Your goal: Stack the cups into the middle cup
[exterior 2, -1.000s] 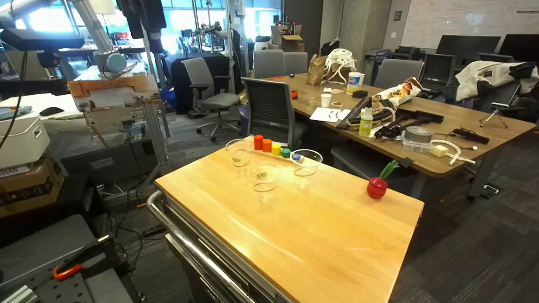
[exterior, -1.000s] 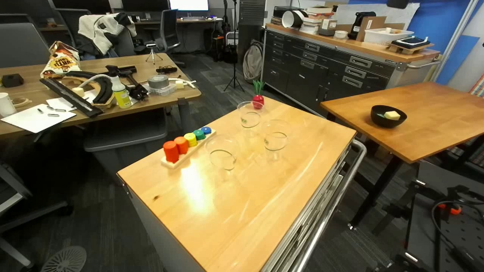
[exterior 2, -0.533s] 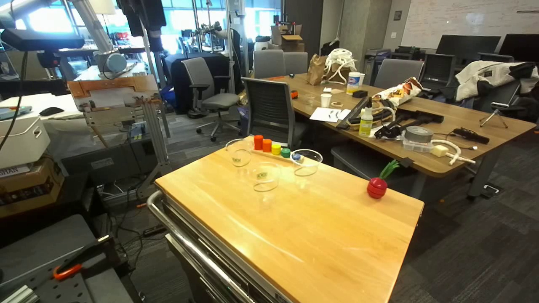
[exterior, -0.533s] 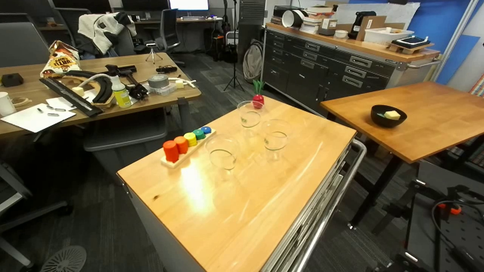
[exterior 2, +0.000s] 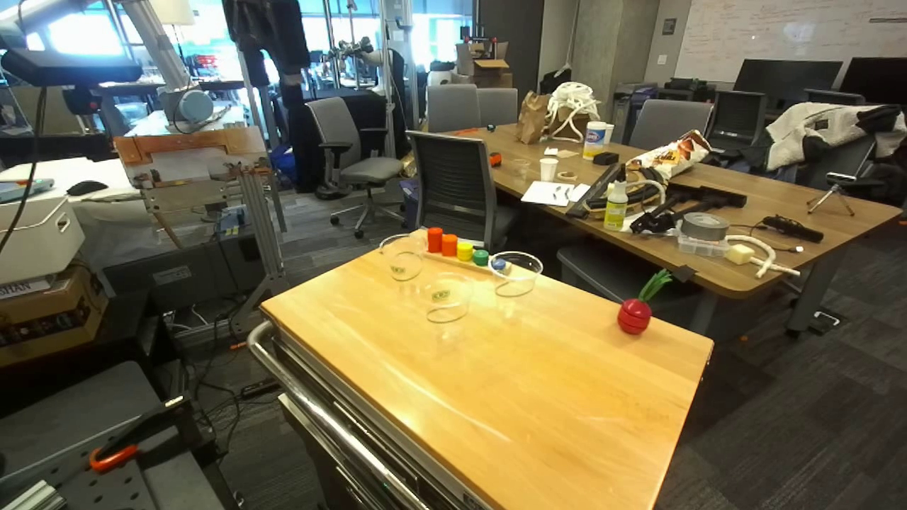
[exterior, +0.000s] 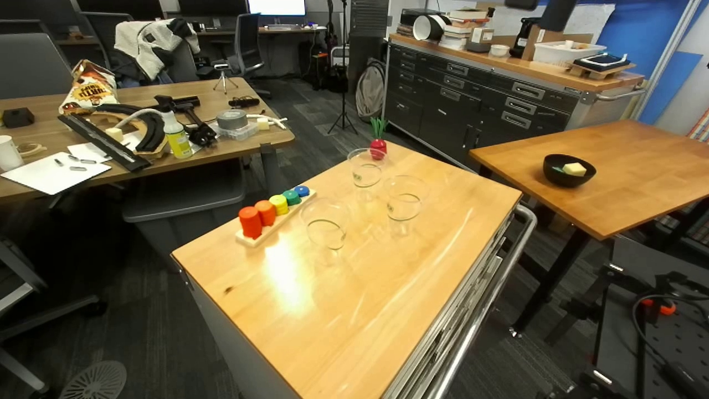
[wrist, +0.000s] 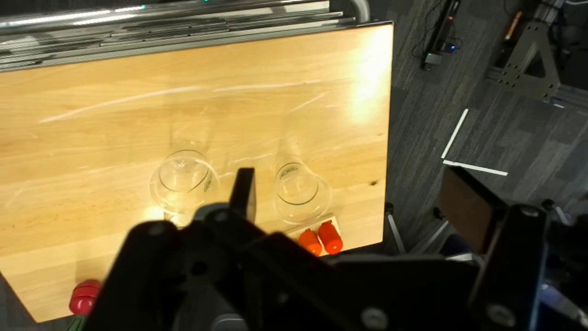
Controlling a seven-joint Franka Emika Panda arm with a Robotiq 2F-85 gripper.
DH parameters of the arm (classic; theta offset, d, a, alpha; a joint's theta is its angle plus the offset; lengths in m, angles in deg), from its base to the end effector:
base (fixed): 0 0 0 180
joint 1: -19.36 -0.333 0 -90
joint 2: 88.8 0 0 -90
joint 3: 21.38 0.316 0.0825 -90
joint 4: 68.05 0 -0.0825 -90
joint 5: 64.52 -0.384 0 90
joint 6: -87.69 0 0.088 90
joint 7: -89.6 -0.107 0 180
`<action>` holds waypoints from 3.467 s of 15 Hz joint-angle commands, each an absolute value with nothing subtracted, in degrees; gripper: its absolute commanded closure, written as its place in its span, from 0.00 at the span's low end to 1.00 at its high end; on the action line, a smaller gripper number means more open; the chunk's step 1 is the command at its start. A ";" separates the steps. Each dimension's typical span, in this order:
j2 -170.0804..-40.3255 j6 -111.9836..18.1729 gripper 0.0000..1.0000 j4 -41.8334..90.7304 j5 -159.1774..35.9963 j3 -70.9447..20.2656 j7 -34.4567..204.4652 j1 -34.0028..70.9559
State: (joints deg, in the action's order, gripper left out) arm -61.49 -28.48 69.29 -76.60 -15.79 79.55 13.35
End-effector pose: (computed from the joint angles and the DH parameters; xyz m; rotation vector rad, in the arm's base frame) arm 0.4057 0.0986 0.5003 -2.9716 0.0959 -0.1156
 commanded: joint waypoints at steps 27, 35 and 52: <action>-122.55 -53.37 0.00 37.79 -56.96 -21.90 70.02 5.24; -122.50 -53.26 0.63 38.84 -60.95 -21.01 70.49 7.06; -108.20 -52.46 0.99 46.18 -82.56 -17.58 71.42 16.06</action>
